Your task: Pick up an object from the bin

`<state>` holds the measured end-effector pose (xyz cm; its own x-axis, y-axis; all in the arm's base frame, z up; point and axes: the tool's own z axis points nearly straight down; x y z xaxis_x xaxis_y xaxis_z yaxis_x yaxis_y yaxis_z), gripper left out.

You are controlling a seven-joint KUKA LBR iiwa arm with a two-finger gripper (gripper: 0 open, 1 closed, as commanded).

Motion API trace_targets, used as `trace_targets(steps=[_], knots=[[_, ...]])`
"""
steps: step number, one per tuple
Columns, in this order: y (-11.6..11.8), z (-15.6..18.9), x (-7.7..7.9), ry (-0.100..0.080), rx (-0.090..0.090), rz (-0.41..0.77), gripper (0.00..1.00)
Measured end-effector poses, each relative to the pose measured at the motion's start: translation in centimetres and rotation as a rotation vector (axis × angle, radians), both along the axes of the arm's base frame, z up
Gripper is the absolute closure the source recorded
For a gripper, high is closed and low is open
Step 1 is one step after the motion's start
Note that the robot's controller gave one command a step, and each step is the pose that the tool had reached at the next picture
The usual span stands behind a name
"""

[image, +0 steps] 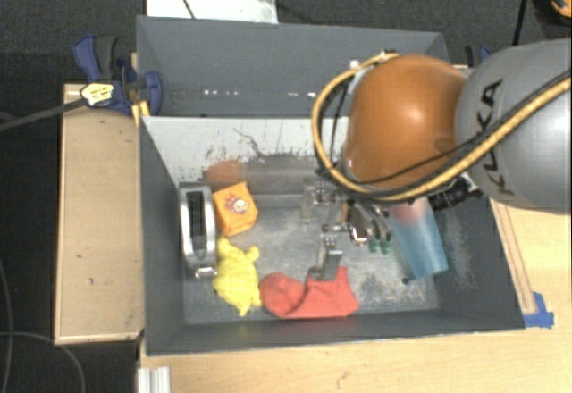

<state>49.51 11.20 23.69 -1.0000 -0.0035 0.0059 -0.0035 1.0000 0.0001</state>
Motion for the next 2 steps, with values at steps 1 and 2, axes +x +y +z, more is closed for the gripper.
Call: trace_targets(steps=[1,2], knots=[[-0.1,0.4,0.2,-0.008,0.001,-0.004,0.00],[2.6,-3.5,1.4,-0.018,0.002,0.044,0.00]])
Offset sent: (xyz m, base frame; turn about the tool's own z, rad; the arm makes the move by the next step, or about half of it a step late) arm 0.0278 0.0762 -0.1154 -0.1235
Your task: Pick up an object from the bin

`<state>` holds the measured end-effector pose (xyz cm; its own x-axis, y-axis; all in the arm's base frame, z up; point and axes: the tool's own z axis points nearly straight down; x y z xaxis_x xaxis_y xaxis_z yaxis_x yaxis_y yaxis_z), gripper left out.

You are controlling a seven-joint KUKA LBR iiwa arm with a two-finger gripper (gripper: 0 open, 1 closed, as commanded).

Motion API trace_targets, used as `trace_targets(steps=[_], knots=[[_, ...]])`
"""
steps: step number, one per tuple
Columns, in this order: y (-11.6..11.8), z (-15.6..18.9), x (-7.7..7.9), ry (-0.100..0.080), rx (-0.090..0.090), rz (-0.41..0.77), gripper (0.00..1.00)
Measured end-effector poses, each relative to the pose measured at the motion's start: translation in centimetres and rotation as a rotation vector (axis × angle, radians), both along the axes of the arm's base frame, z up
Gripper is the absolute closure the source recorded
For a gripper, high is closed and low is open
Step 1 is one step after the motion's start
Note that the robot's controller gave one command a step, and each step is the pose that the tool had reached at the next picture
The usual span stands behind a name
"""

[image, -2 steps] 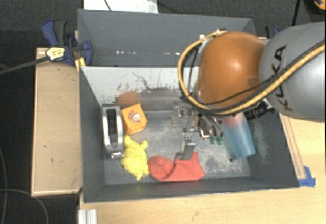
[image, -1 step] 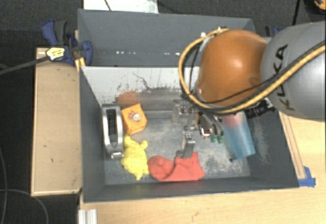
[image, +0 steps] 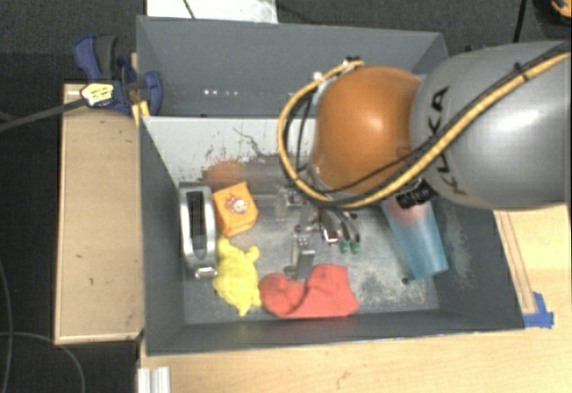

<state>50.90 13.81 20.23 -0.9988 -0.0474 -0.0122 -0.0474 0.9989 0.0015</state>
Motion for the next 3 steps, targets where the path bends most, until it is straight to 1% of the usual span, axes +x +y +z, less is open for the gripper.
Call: trace_targets(steps=[1,2,3], knots=[[0.4,-5.1,0.1,0.008,0.000,0.178,0.00],[2.1,-9.5,-0.9,0.007,-0.005,0.378,0.00],[0.7,-11.9,3.1,0.013,0.000,0.320,0.00]])
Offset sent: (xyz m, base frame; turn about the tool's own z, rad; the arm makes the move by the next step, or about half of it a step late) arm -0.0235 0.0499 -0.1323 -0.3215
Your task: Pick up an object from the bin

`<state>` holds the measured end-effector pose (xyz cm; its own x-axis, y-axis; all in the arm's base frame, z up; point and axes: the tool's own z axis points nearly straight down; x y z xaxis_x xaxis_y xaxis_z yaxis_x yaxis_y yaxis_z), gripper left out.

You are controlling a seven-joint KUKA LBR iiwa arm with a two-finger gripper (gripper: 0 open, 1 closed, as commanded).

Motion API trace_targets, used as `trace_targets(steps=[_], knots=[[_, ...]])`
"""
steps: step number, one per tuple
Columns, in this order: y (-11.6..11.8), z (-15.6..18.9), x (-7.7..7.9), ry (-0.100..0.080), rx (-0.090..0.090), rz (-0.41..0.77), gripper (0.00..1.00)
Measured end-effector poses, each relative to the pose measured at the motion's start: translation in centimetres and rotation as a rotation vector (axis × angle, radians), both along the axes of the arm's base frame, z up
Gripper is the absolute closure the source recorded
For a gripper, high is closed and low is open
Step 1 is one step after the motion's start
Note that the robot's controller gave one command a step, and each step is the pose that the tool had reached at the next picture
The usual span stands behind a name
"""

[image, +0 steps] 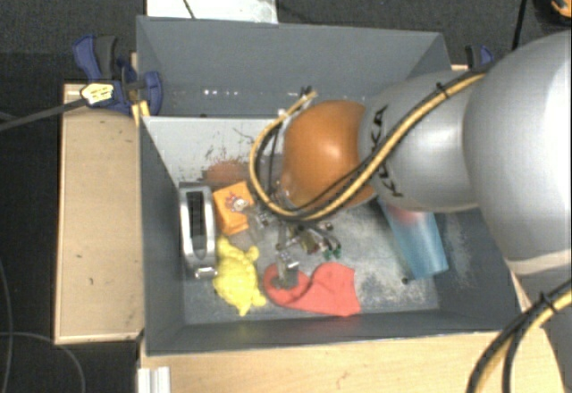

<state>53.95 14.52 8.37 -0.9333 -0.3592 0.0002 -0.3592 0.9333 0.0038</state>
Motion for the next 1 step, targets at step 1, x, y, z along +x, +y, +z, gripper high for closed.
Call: trace_targets(steps=[1], knots=[[-1.89,0.04,1.13,-0.022,0.001,0.003,0.00]])
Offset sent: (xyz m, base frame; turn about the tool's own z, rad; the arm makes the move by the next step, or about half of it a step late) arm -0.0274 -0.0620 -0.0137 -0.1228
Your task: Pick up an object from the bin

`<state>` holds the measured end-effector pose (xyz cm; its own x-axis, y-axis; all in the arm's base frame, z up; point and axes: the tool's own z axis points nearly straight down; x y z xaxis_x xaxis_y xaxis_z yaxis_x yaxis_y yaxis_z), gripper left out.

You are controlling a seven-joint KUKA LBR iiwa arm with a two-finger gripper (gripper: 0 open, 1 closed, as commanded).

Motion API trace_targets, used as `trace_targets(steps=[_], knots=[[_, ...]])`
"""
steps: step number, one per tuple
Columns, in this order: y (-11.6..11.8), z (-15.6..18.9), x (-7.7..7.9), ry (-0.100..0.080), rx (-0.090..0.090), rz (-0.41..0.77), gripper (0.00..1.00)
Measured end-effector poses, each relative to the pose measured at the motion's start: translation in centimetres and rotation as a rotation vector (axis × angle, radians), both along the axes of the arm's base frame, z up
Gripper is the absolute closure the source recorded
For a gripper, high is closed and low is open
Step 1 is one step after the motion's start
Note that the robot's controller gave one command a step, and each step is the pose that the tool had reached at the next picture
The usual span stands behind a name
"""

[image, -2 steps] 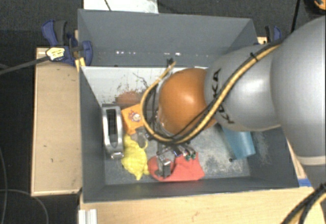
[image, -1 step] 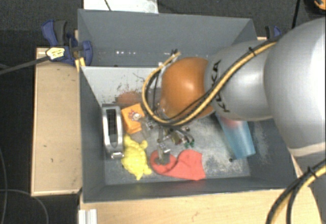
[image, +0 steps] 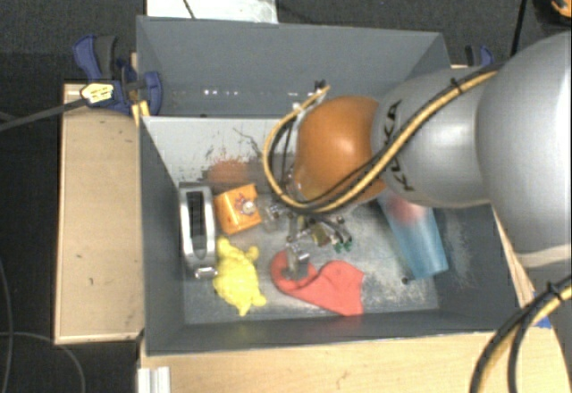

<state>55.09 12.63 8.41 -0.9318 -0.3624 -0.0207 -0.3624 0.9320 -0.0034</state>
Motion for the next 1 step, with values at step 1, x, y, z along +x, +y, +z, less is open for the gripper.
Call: trace_targets(steps=[1], knots=[[-3.41,-1.18,-3.40,0.019,-0.004,0.112,0.00]])
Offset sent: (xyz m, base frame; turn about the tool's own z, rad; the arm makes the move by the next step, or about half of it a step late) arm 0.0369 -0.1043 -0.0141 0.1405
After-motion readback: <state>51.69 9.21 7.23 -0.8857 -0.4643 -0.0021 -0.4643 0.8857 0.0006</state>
